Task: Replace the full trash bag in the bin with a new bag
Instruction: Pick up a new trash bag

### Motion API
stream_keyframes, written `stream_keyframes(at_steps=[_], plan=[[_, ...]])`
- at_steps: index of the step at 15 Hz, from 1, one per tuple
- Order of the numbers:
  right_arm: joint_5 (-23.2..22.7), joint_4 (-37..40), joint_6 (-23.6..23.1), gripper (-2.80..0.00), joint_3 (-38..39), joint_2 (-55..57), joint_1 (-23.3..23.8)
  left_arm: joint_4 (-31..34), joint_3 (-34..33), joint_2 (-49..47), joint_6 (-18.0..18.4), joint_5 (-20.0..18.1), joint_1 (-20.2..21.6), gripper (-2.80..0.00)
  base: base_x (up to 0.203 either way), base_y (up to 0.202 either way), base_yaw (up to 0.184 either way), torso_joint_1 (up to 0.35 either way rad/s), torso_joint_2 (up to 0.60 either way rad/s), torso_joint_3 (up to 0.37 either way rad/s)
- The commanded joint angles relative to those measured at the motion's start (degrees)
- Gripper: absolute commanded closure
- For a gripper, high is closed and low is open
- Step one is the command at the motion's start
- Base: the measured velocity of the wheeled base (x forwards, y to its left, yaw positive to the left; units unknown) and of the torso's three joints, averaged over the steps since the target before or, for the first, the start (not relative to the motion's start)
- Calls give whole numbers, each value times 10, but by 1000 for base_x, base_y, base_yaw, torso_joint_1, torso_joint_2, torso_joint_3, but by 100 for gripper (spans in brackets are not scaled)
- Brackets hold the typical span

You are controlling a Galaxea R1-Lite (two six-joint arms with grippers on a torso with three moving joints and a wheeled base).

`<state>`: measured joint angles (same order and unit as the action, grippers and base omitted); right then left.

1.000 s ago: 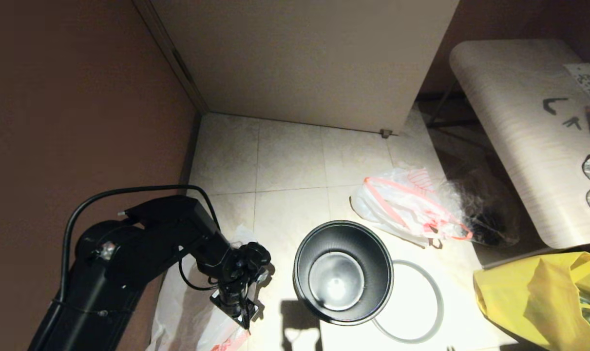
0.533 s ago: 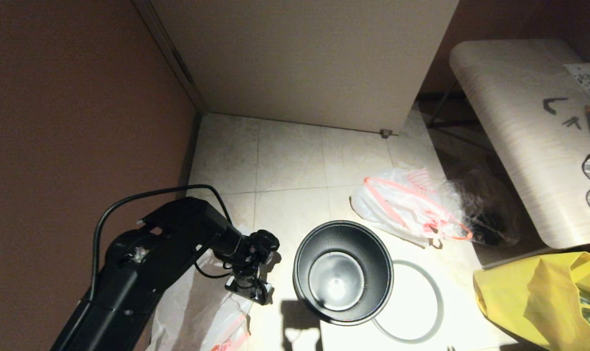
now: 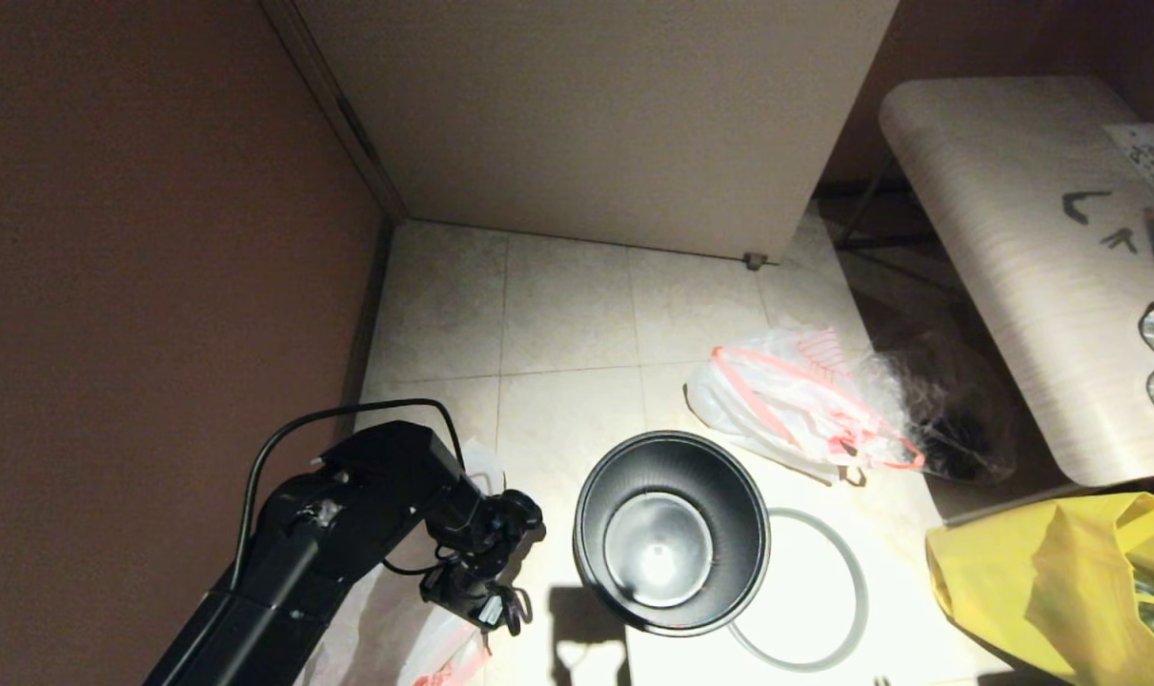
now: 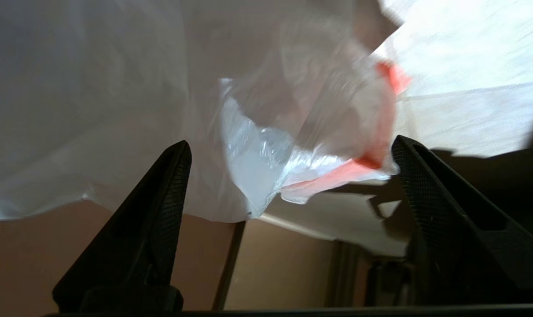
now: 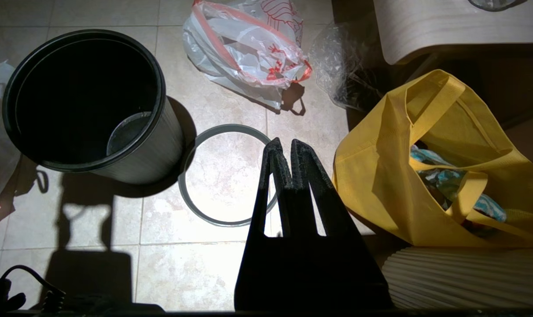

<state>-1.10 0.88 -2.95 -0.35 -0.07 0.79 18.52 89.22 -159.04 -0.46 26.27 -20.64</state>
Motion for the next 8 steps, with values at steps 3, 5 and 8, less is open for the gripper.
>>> stream_keyframes(at_steps=[3,5,8], plan=[[0,0,0,0,0,1,0,7,-4,-15,1,18,0,-280,0,0,0,0,0,0],[0,0,0,0,0,1,0,5,4,-27,4,38,0,-280,0,0,0,0,0,0],[0,0,0,0,0,1,0,13,42,-52,11,78,3,-280,0,0,0,0,0,0]])
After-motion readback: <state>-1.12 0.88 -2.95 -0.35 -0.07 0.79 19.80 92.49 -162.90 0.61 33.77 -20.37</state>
